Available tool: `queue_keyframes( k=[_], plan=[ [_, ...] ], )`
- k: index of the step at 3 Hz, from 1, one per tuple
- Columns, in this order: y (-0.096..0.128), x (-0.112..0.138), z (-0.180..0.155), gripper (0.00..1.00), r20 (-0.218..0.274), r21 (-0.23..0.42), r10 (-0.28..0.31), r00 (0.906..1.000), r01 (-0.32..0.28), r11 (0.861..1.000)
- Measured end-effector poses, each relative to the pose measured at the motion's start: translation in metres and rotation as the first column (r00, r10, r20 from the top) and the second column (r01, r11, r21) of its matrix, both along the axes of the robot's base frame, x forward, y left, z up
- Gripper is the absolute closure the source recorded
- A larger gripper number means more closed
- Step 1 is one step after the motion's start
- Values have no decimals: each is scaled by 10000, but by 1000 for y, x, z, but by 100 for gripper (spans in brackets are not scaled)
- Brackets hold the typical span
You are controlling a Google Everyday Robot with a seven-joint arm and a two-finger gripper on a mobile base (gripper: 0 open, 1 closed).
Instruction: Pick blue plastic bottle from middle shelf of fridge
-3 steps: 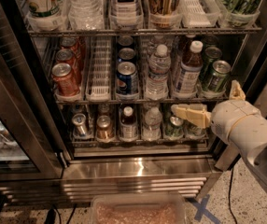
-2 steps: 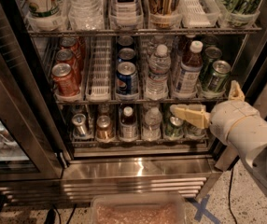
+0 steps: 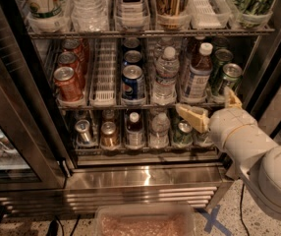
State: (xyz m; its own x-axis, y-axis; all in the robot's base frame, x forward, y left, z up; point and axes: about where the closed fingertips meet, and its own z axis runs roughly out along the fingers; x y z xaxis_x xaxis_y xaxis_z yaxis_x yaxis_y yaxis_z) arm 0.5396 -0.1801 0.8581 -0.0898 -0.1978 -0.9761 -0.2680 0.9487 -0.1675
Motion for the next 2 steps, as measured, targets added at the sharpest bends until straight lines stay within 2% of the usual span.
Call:
queue_keyframes(
  k=[1, 2],
  plan=[
    [5, 5, -4, 21, 297, -4, -96, 9995, 96, 10000],
    [5, 11, -5, 19, 644, -65, -316, 9974, 320, 9995]
  ],
)
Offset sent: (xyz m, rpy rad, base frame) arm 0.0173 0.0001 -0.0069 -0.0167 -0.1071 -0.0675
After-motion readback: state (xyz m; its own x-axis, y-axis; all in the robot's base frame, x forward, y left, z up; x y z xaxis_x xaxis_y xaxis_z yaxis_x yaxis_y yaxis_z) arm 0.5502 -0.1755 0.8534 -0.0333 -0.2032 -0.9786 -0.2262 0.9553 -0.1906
